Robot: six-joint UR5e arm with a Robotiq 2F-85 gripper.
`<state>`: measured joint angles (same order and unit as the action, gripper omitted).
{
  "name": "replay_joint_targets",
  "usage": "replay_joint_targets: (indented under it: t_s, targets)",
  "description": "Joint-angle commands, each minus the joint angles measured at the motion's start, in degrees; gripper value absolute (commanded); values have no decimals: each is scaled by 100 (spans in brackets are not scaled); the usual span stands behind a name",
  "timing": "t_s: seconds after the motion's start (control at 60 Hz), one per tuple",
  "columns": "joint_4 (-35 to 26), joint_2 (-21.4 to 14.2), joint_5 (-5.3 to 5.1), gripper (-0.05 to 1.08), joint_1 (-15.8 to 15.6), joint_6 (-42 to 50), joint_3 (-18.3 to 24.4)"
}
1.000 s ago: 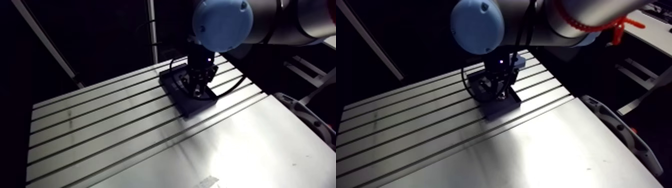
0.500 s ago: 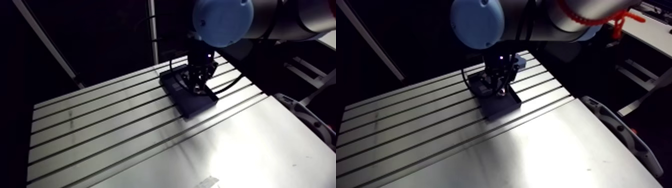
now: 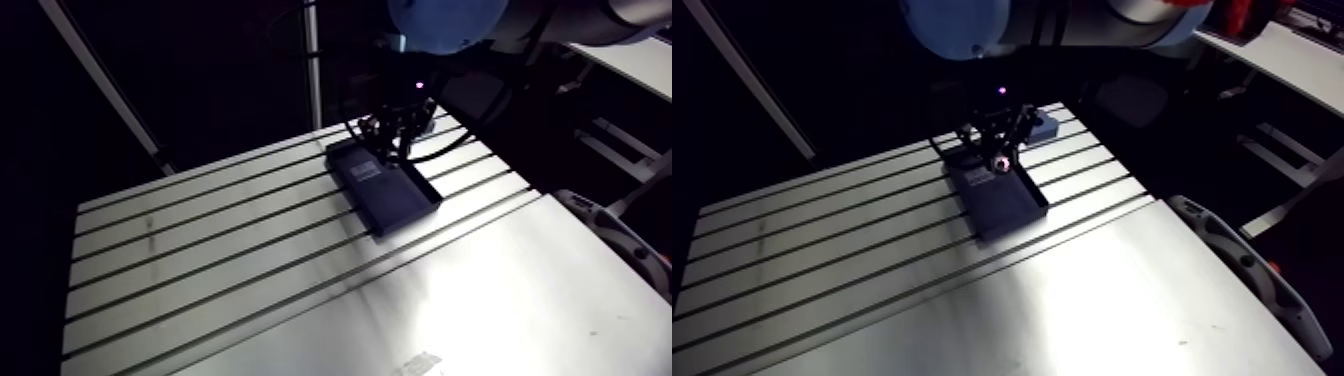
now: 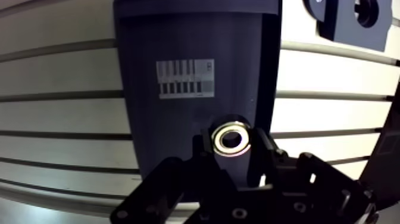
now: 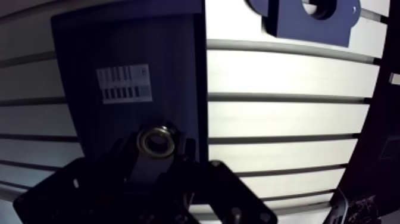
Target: Pick up the bearing and press it into the housing until flush.
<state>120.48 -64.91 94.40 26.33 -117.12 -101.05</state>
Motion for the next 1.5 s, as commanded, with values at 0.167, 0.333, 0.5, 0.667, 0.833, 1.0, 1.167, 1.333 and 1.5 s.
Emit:
replay_joint_targets:
  t_s: [0.167, 0.333, 0.5, 0.667, 0.833, 1.0, 1.167, 1.333, 1.5]
  targets:
    - [-194, -7, 20, 64, -5, -34, 434]
    - [-436, 60, 21, 66, 13, -130, 806]
    - [-619, 281, 29, 66, 21, -132, 1242]
    - [-931, 562, 38, 66, 38, -141, 1734]
    - [-1224, 821, 47, 66, 49, -158, 2135]
    - [-1397, 1025, 55, 66, 57, -281, 2447]
    - [-1449, 1141, 56, 66, 107, -352, 2676]
    - [-1497, 1314, 82, 66, 236, -352, 2888]
    - [-1497, 1449, 82, 66, 344, -352, 3024]
